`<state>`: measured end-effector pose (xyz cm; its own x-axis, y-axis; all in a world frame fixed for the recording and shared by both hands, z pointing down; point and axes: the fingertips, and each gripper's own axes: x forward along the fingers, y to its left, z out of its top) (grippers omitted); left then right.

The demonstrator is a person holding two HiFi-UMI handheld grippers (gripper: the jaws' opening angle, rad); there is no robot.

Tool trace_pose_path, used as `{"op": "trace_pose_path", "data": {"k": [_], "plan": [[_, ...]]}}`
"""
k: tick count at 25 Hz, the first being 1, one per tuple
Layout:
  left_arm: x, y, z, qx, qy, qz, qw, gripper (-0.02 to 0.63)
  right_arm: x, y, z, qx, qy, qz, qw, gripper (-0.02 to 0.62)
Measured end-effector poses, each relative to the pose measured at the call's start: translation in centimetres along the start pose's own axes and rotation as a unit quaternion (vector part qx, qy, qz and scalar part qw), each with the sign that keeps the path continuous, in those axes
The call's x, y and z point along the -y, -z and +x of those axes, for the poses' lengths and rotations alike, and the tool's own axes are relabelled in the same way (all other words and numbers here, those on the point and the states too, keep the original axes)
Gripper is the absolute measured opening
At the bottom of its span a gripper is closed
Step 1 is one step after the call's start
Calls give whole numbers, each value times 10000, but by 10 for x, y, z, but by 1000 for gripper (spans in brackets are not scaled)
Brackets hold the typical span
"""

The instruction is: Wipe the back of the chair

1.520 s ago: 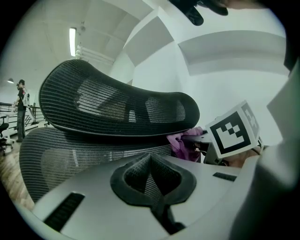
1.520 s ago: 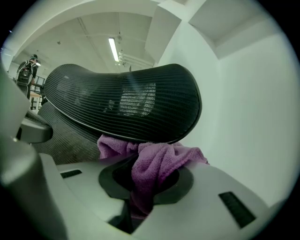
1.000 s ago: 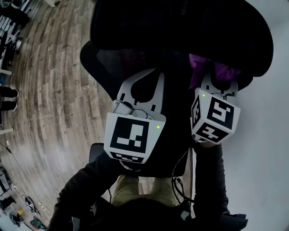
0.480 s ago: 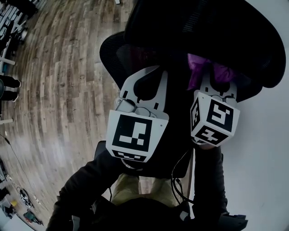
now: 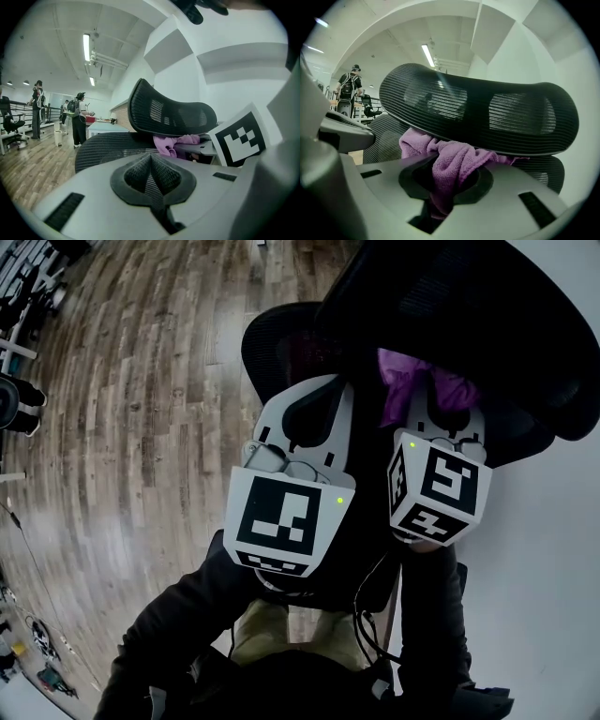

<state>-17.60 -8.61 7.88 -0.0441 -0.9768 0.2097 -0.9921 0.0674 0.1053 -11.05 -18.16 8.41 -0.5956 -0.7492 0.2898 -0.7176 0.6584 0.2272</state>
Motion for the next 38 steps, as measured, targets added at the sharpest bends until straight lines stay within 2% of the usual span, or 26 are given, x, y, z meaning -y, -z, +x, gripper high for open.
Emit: {"op": "trace_pose_path", "data": {"k": [14,29,38], "plan": [[-40,6,-25,58,-236,-107,9996,0,-67,-17,11,94,-477,-162,9987,66],[-97,8,-65,111,-603,-186,9979,0,-160,-56,18,408,-1090,-500,9919,67],[-119,10,-84,173,-777,-231,9966,0,-193,-66,16,556,-1287,-593,9883,67]]}}
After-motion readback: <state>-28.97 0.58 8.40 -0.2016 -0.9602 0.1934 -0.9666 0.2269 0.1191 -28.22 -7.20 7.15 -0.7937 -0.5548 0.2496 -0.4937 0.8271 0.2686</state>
